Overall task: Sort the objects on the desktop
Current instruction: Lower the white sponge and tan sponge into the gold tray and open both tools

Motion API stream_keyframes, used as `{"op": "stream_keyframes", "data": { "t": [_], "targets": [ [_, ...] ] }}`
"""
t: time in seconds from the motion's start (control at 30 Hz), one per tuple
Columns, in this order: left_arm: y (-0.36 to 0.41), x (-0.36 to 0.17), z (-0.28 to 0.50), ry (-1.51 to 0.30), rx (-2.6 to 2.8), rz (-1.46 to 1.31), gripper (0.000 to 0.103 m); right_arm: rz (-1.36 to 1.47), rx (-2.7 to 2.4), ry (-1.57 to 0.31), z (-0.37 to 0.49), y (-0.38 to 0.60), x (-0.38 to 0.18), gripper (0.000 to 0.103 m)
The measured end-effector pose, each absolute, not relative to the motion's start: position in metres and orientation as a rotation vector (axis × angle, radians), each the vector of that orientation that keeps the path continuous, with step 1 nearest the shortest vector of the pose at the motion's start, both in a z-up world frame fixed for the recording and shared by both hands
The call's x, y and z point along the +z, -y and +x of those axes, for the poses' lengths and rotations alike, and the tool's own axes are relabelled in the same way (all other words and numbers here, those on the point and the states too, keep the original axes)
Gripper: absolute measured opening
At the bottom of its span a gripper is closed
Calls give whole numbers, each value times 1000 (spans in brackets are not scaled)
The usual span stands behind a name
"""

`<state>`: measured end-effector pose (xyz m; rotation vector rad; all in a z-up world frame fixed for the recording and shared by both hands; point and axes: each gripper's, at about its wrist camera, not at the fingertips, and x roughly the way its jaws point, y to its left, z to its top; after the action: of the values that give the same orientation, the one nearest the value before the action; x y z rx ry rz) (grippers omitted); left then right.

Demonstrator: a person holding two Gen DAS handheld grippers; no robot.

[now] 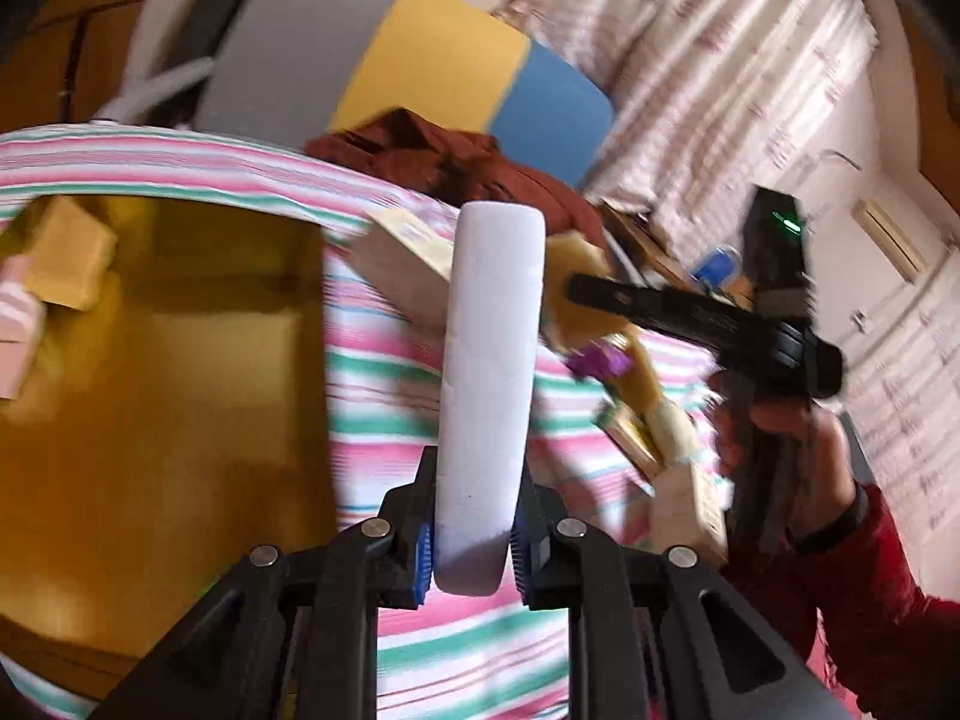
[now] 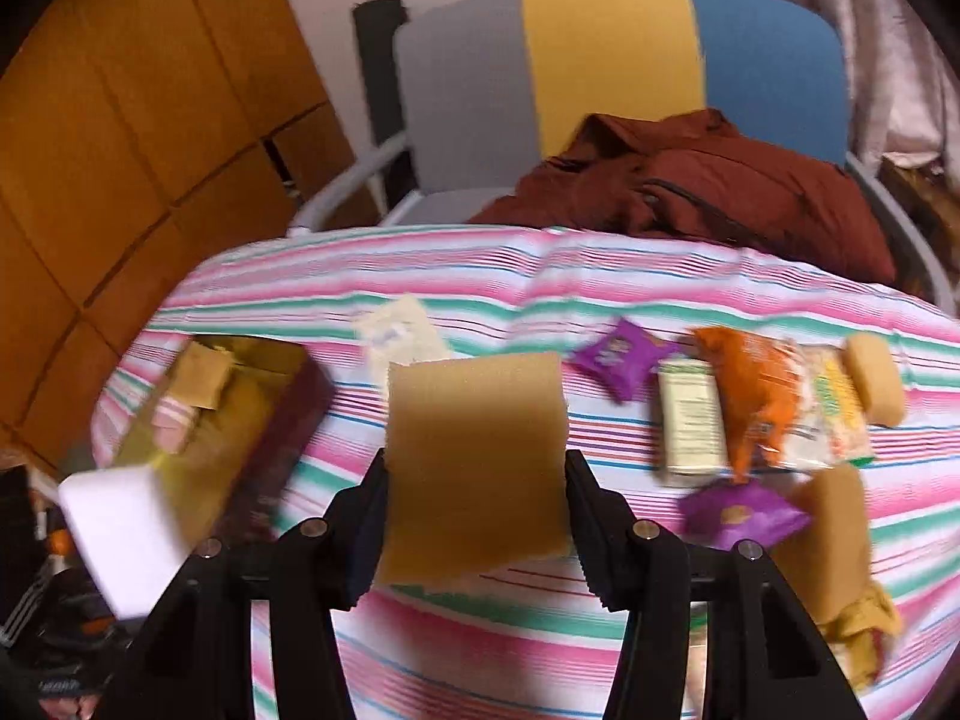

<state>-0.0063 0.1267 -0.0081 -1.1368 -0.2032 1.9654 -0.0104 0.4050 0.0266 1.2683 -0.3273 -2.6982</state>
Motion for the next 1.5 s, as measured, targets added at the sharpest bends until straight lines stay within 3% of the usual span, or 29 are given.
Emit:
{"op": "stream_keyframes", "data": {
  "t": [0.33,0.5,0.77,0.87,0.93,1.03,1.27,1.5],
  "targets": [
    [-49,-41,-81,309,2123,-1431,19,1263,-2460,327,-57,-292,46,54],
    [-37,-68,-121,294,2059,-1635,17,1385,-2390,203,-94,-226,17,54],
    [-32,-80,-162,215,2094,-1689,18,1524,-2395,246,-146,-184,-27,54],
    [-28,-77,-168,124,2178,-1670,26,1529,-2405,299,-159,-176,-36,58],
    [-27,-72,-166,23,2264,-1666,41,1507,-2381,341,-164,-173,-37,64],
    [-24,-61,-158,10,2336,-1621,44,1448,-2369,365,-159,-173,-31,70],
    [-4,-34,-140,270,2438,-1511,50,1310,-2410,345,-127,-184,0,74],
    [-25,-28,-115,267,2405,-1474,50,1251,-2461,293,-93,-205,21,75]
  ]
}}
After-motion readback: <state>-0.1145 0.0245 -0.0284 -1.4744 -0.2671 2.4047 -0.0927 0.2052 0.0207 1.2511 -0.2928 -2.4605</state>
